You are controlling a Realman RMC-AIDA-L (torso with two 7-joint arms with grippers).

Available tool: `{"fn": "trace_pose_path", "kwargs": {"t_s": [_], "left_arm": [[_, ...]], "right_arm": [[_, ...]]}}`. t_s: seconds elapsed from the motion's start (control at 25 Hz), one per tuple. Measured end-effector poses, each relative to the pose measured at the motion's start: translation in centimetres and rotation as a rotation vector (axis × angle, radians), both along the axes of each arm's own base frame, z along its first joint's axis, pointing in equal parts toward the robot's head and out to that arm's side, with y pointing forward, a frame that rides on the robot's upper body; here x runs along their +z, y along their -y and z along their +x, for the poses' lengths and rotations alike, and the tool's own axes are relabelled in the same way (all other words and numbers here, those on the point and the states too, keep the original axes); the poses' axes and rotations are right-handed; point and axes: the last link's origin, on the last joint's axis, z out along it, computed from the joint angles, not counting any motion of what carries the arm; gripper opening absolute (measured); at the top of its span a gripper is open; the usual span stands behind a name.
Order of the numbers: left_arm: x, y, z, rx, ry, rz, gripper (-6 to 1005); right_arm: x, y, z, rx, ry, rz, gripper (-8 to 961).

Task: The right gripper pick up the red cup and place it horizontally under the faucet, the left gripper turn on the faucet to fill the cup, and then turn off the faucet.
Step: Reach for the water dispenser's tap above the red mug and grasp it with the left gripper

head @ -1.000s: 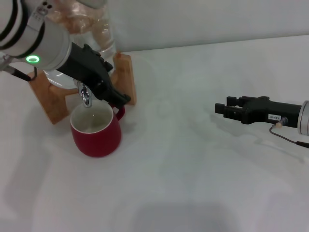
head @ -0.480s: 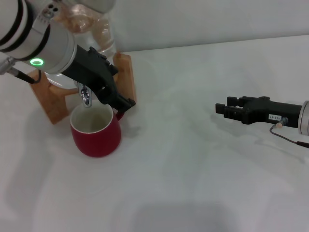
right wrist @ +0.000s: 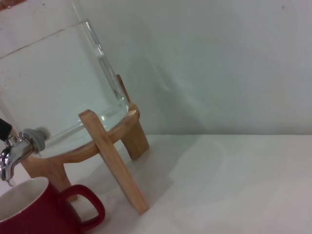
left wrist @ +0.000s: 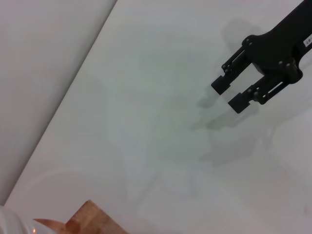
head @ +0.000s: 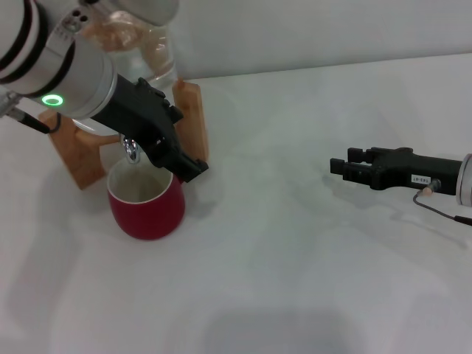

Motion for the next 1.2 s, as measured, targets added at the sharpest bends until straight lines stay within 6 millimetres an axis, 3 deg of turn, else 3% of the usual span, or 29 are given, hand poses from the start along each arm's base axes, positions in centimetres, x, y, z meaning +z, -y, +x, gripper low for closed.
{"fn": "trace_pose_path", "kwargs": {"t_s": [0.52,1.2], "left_arm": [[0.5,-0.4,-0.3,0.001,-0.002,0.061,892],[1.1,1.0,-0.1,0.000,-0.024,0.035,892]], "right_arm": [[-0.1,0.1,0.2,-0.008,-0.004,-0.005,529],[0.1,0.1,0.2,-0.007,-0.005,-0.005,529]]}}
